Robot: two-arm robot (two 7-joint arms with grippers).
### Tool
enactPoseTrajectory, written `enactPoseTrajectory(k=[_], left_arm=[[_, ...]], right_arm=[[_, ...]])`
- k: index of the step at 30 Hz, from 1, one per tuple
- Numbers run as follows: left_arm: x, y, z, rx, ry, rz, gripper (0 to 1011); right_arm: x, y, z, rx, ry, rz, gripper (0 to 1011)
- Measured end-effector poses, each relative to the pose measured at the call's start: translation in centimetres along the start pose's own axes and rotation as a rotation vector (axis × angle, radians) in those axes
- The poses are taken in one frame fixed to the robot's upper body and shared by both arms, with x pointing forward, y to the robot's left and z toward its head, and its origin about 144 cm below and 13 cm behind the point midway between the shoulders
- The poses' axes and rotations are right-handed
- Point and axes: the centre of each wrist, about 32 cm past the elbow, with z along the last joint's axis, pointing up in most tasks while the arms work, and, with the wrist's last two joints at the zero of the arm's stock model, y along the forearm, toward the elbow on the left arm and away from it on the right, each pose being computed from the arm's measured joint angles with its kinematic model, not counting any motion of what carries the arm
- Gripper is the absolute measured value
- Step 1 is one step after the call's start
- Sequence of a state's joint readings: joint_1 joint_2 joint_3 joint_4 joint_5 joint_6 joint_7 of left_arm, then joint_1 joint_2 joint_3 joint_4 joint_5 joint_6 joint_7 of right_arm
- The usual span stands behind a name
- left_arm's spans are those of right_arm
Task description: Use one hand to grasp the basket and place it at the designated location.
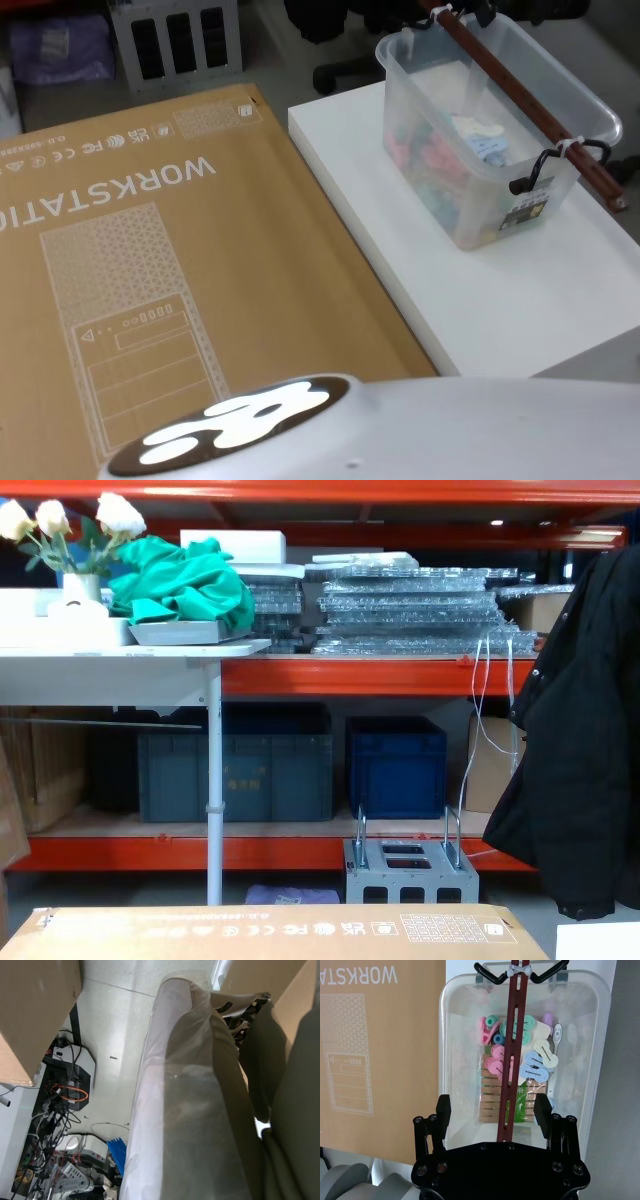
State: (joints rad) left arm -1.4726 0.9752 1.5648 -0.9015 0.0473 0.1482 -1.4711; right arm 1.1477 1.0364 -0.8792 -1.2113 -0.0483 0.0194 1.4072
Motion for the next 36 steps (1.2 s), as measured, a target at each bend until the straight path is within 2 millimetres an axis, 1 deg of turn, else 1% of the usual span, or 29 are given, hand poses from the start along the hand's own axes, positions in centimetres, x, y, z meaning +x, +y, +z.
enactPoseTrajectory(k=[36], left_arm=[[0.0, 0.0, 0.0, 0.0, 0.0, 0.0, 0]], right_arm=[[-0.02, 0.14, -0.03, 0.001, 0.0, 0.002, 1001]])
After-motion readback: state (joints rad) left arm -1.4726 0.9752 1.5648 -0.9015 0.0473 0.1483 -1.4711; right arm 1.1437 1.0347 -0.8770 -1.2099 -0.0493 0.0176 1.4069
